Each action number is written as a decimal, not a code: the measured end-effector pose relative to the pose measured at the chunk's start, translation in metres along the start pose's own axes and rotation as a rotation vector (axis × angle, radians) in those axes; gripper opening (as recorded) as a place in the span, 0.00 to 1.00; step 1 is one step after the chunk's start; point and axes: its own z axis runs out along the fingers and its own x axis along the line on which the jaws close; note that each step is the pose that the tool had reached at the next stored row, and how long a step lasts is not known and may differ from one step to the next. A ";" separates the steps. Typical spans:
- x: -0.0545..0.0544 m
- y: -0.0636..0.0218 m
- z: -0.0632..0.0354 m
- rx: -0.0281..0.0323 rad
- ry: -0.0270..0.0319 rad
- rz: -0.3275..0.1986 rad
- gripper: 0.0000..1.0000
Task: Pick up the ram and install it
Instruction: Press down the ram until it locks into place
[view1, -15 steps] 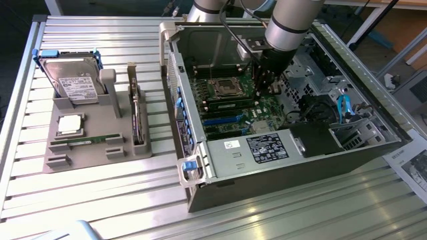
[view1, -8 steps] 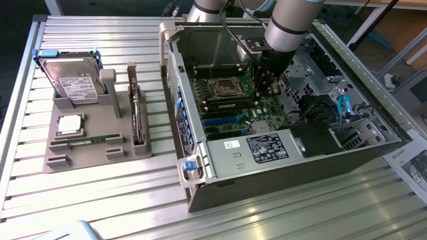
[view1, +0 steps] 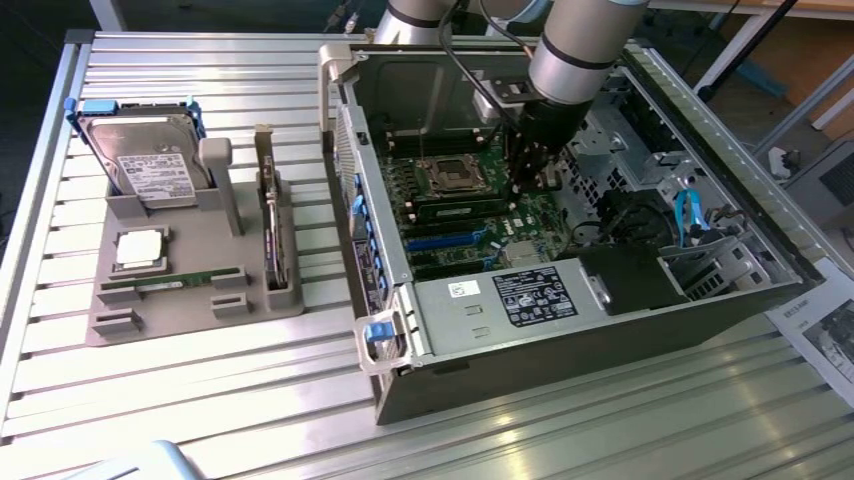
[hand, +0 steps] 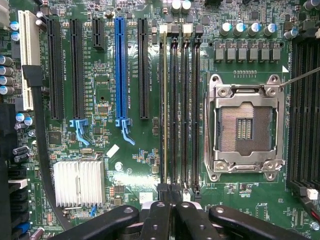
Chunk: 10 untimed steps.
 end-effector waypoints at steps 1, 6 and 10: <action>0.000 0.0000 0.0002 0.0001 0.0000 0.000 0.10; 0.000 -0.0001 -0.0036 -0.0001 -0.0008 0.000 0.10; 0.000 -0.0003 -0.0124 -0.0017 0.0000 0.000 0.10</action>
